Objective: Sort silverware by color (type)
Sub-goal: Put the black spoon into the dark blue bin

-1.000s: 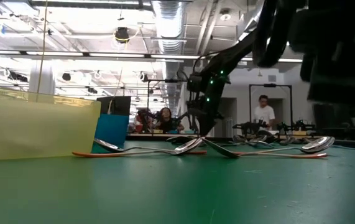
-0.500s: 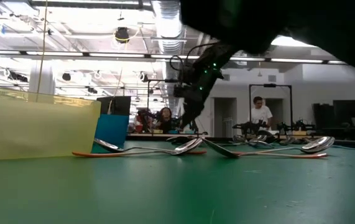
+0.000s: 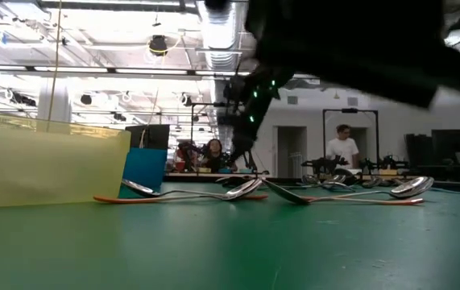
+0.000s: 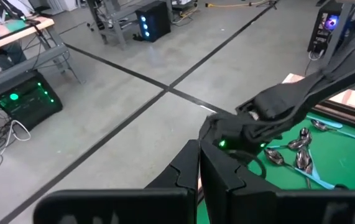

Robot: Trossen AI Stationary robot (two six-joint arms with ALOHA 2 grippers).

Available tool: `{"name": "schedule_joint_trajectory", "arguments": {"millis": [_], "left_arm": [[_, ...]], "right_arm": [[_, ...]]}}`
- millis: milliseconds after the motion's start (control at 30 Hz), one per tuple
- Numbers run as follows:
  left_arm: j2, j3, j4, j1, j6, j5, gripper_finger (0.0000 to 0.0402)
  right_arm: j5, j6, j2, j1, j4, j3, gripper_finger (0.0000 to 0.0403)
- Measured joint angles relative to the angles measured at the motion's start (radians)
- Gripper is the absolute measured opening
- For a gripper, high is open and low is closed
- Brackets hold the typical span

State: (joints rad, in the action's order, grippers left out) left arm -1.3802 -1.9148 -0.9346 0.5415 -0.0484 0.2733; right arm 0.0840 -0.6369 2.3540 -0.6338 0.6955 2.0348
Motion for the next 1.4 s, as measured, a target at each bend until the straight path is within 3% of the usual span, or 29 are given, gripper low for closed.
{"name": "schedule_joint_trajectory", "arguments": {"millis": [100,400,533,633,733,800,967,1267,1400], "left_arm": [[0.000,0.000,-0.002,0.000,0.000,0.000,0.0000],[0.000,0.000,-0.006,0.000,-0.008,-0.003,0.0000],[0.000,0.000,-0.025,0.000,-0.019,-0.005,0.0000],[0.000,0.000,-0.025,0.000,-0.026,-0.005,0.0000],[0.000,0.000,-0.022,0.000,-0.038,-0.005,0.0000],[0.000,0.000,-0.019,0.000,-0.038,-0.004,0.0000],[0.000,0.000,-0.029,0.000,-0.037,-0.005,0.0000],[0.005,0.000,-0.104,0.000,-0.049,0.001,0.0000],[0.016,0.000,-0.106,0.004,-0.058,-0.003,0.0000]], "right_arm": [[0.050,-0.028,0.041,-0.012,0.032,-0.001,0.0000],[0.026,0.162,0.034,-0.030,0.197,0.004,0.0000],[0.000,0.161,0.034,-0.041,0.197,0.004,0.0000],[-0.099,0.081,0.035,-0.060,0.207,0.022,0.0000],[-0.163,0.114,0.036,-0.094,0.185,0.090,0.0000],[-0.255,0.224,0.035,-0.130,0.186,0.140,0.0000],[-0.573,0.711,0.033,-0.178,0.190,0.173,0.0000],[-0.382,0.805,0.025,-0.096,0.151,0.081,0.0000],[-0.436,0.812,-0.033,-0.145,0.091,-0.044,0.0000]]}}
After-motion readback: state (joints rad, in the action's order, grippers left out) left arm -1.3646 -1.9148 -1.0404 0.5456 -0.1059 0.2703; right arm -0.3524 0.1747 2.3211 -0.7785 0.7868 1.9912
